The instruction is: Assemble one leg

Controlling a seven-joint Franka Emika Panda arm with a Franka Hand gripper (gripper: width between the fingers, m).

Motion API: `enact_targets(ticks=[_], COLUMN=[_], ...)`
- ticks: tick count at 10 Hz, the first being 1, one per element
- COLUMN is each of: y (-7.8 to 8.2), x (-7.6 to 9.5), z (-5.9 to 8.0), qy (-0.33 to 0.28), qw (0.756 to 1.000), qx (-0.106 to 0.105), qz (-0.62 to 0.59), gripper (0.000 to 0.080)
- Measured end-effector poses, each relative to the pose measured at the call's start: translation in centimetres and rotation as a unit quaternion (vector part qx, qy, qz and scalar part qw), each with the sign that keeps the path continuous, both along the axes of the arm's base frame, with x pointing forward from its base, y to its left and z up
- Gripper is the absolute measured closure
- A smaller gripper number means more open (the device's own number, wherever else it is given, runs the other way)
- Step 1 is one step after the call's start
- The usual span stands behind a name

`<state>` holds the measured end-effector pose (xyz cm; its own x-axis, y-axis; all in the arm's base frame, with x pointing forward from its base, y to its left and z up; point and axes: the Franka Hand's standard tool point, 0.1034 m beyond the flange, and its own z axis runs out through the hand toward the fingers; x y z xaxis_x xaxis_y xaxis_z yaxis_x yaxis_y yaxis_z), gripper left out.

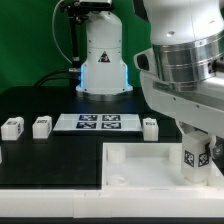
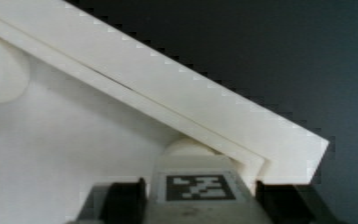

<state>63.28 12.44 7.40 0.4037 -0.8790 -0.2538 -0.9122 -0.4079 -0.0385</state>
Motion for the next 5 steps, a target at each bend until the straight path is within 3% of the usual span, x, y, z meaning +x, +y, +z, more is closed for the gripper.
enact_targets(ticks=[1, 3, 5], y=[0.34, 0.85, 0.92], x=[0.02, 0.11, 0.08], z=[-0.09, -0.15, -0.16], qy=[0.001, 0.007, -0.001], qw=[0.998, 0.987, 0.992], qx=[-0.007, 0.0, 0.001], qz=[-0.067, -0.161, -0.128], gripper=[0.0502, 0.0502, 0.0502])
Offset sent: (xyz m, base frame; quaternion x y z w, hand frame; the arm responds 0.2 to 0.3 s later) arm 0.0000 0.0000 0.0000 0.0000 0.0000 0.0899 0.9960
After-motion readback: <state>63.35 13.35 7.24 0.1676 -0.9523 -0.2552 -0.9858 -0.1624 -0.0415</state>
